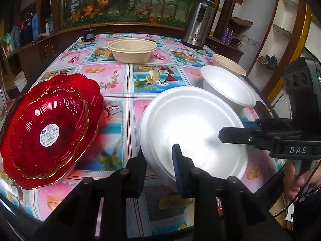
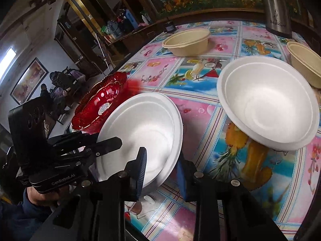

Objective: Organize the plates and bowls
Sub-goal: 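Lower the white plate onto the red plate stack and open the left tool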

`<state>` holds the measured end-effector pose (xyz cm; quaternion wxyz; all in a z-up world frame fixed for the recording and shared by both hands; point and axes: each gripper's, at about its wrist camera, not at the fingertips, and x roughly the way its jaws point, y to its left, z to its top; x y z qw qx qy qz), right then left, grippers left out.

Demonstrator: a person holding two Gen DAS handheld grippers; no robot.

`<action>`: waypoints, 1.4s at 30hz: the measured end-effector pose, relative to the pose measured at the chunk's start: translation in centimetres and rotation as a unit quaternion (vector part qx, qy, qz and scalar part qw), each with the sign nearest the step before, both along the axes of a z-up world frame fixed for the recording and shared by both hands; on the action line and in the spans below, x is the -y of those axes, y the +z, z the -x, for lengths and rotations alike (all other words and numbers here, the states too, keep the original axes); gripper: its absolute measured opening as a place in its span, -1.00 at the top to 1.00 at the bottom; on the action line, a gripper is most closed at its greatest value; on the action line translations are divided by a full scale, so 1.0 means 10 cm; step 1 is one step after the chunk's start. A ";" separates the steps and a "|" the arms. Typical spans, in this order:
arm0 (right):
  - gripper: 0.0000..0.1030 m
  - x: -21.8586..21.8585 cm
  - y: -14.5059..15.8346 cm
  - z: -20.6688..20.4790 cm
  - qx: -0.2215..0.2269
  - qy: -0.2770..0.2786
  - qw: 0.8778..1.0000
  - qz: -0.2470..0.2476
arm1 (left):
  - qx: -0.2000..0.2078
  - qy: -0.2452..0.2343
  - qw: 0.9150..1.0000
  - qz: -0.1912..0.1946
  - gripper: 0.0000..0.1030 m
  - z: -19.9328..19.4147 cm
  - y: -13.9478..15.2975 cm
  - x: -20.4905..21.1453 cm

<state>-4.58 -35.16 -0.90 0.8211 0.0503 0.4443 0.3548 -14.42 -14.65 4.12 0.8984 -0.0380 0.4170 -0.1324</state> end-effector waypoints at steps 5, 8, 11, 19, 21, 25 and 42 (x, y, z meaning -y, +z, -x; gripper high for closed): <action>0.40 -0.03 0.01 0.01 -0.002 0.003 1.000 -0.004 | 0.009 0.003 1.000 0.000 0.54 0.03 0.07 -0.03; 0.40 -0.08 0.05 0.01 0.000 0.008 1.000 -0.004 | 0.015 0.009 1.000 0.001 0.53 0.04 0.12 -0.08; 0.40 -0.15 0.13 0.01 0.009 0.013 1.000 -0.005 | 0.021 0.018 1.000 0.004 0.53 0.05 0.16 -0.15; 0.40 -0.52 0.30 -0.05 0.028 0.042 0.999 -0.004 | 0.038 0.061 0.997 0.008 0.49 0.08 0.30 -0.48; 0.40 -0.62 0.33 -0.08 0.029 0.051 0.998 -0.005 | 0.044 0.075 0.996 0.009 0.49 0.09 0.35 -0.58; 0.40 -0.88 0.36 -0.15 0.030 0.067 0.997 -0.007 | 0.048 0.100 0.994 0.013 0.49 0.10 0.39 -0.79; 0.39 -1.83 0.35 -0.41 0.028 0.117 0.993 -0.015 | 0.046 0.192 0.980 0.032 0.48 0.14 0.33 -1.57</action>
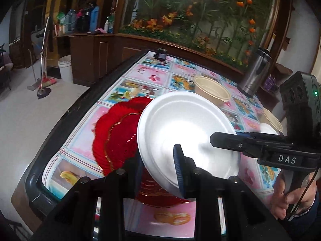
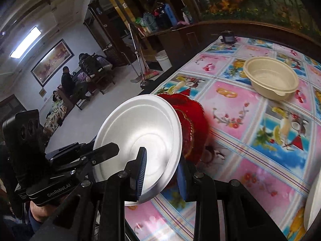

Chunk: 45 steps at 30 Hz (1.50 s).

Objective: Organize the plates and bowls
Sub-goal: 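Lower the white plate onto the red plate stack and open the left tool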

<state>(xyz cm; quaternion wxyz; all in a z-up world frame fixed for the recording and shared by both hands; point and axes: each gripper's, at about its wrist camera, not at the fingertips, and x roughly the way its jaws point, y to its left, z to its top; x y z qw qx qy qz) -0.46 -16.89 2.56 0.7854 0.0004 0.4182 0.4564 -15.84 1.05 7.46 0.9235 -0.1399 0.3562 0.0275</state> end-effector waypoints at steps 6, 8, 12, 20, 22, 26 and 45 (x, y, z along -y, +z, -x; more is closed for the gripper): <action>0.39 -0.28 -0.14 -0.16 -0.009 0.007 1.000 0.003 | -0.019 0.023 1.000 0.007 0.48 -0.12 -0.15 -0.19; 0.39 -0.33 -0.18 -0.20 -0.011 0.013 1.000 0.010 | -0.029 0.027 0.999 0.004 0.48 -0.17 -0.21 -0.21; 0.37 -0.34 -0.30 -0.26 -0.018 0.015 1.000 0.012 | -0.037 0.030 0.999 0.009 0.48 -0.25 -0.32 -0.21; 0.34 -0.37 -0.34 -0.24 0.007 0.008 1.000 0.027 | -0.043 0.034 0.998 0.009 0.48 -0.30 -0.39 -0.21; 0.25 -0.38 -0.36 -0.24 0.007 0.009 1.000 0.025 | -0.043 0.036 0.998 0.008 0.47 -0.31 -0.39 -0.21; 0.07 -0.38 -0.35 -0.22 0.020 0.009 0.999 0.031 | -0.043 0.038 0.998 0.007 0.44 -0.31 -0.41 -0.21; -0.09 0.07 -0.18 -0.46 -0.003 -0.053 0.998 -0.033 | -0.031 0.040 0.999 -0.003 0.08 -0.19 -0.26 -0.21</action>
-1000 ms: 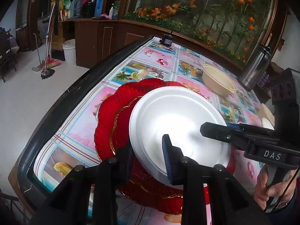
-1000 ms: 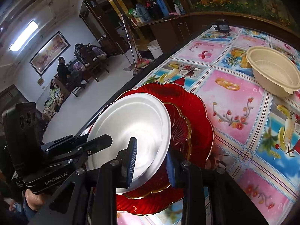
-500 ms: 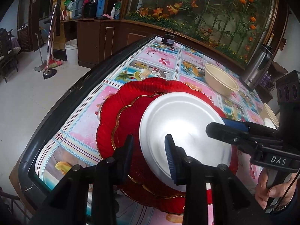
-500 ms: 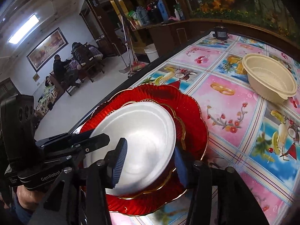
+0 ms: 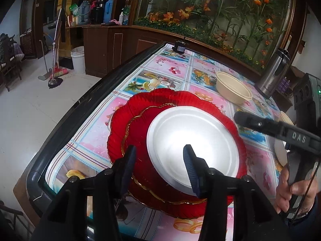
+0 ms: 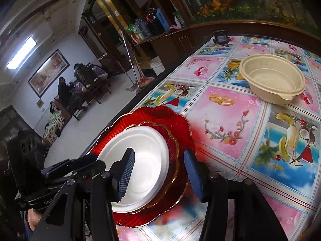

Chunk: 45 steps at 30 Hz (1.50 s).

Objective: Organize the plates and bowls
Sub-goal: 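Lower the white plate onto the red plate stack and open the left tool, then grasp the beige paper plate by its rim with the right tool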

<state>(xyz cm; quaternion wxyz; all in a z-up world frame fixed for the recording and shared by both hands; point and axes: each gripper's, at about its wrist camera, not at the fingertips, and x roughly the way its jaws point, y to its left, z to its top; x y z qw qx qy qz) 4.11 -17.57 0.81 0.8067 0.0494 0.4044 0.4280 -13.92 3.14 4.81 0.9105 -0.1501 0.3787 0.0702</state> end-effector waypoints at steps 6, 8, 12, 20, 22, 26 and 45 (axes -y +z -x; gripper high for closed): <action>-0.09 0.27 0.10 -0.15 0.003 -0.046 0.999 -0.018 | 0.010 -0.014 1.000 -0.004 0.07 0.08 0.10 0.17; -0.09 0.39 0.13 -0.23 0.001 -0.064 0.998 -0.028 | 0.015 -0.031 0.999 -0.006 0.03 0.11 0.15 0.30; -0.09 0.61 0.24 -0.43 -0.005 -0.097 0.995 -0.036 | 0.018 -0.081 0.996 -0.013 -0.05 0.11 0.20 0.63; -0.09 0.56 0.35 -1.34 -0.047 -0.122 0.991 0.031 | 0.008 -0.143 0.990 -0.015 -0.06 0.13 0.14 1.05; -0.08 0.52 0.29 -1.53 -0.062 -0.121 0.990 0.046 | 0.005 -0.145 0.989 -0.016 -0.06 0.15 0.14 1.07; -0.08 0.41 0.16 -1.66 -0.076 -0.112 0.987 0.085 | 0.004 -0.147 0.989 -0.017 -0.06 0.17 0.15 1.08; -0.20 0.76 -0.03 0.36 -0.037 0.096 0.963 0.249 | 0.014 -0.155 0.988 0.001 -0.08 0.19 0.19 1.09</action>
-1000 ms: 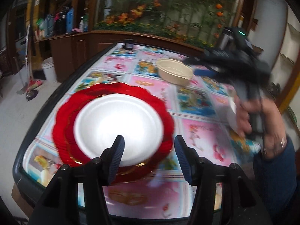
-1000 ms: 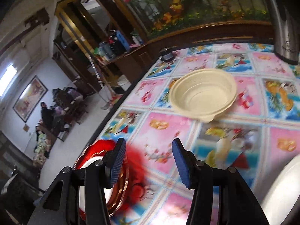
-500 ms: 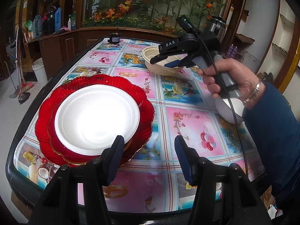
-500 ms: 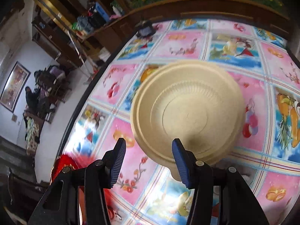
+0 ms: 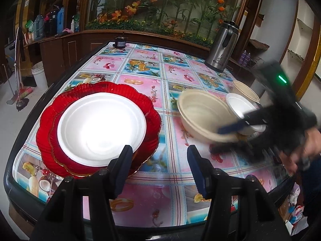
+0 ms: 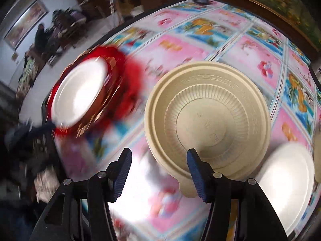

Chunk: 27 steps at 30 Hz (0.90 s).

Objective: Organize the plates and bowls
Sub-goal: 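Grasp the beige paper plate by its rim with the right tool, then take the beige paper plate with the left tool while the right tool releases it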

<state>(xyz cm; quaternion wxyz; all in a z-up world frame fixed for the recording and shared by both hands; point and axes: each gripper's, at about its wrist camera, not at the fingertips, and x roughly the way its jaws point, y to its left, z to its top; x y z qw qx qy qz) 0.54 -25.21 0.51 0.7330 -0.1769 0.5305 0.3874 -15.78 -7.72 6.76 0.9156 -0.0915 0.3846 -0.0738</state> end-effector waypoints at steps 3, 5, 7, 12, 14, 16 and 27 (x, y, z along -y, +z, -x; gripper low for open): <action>-0.20 0.21 0.07 0.43 0.022 0.034 0.999 -0.001 | -0.002 -0.004 1.000 0.004 -0.08 -0.01 0.00 0.03; -0.20 0.40 0.17 0.60 0.029 0.026 0.999 -0.032 | -0.004 -0.009 1.000 0.007 -0.08 -0.05 -0.01 0.06; -0.20 0.71 0.30 0.70 0.034 -0.008 0.995 -0.093 | -0.009 -0.018 1.000 0.012 -0.08 -0.10 -0.01 0.12; -0.20 1.31 0.28 0.69 0.040 -0.141 0.973 -0.178 | -0.012 -0.042 0.999 0.008 -0.08 -0.28 0.02 0.32; -0.05 1.45 0.17 0.63 0.030 -0.185 0.963 -0.192 | -0.018 -0.050 0.999 0.004 -0.08 -0.39 0.01 0.40; 0.08 1.48 0.11 0.56 0.021 -0.207 0.958 -0.200 | -0.024 -0.057 0.998 -0.001 -0.08 -0.49 -0.02 0.46; 0.10 1.41 -0.15 0.34 -0.020 -0.234 0.945 -0.227 | -0.060 -0.072 0.995 -0.021 0.50 -0.97 -0.17 0.66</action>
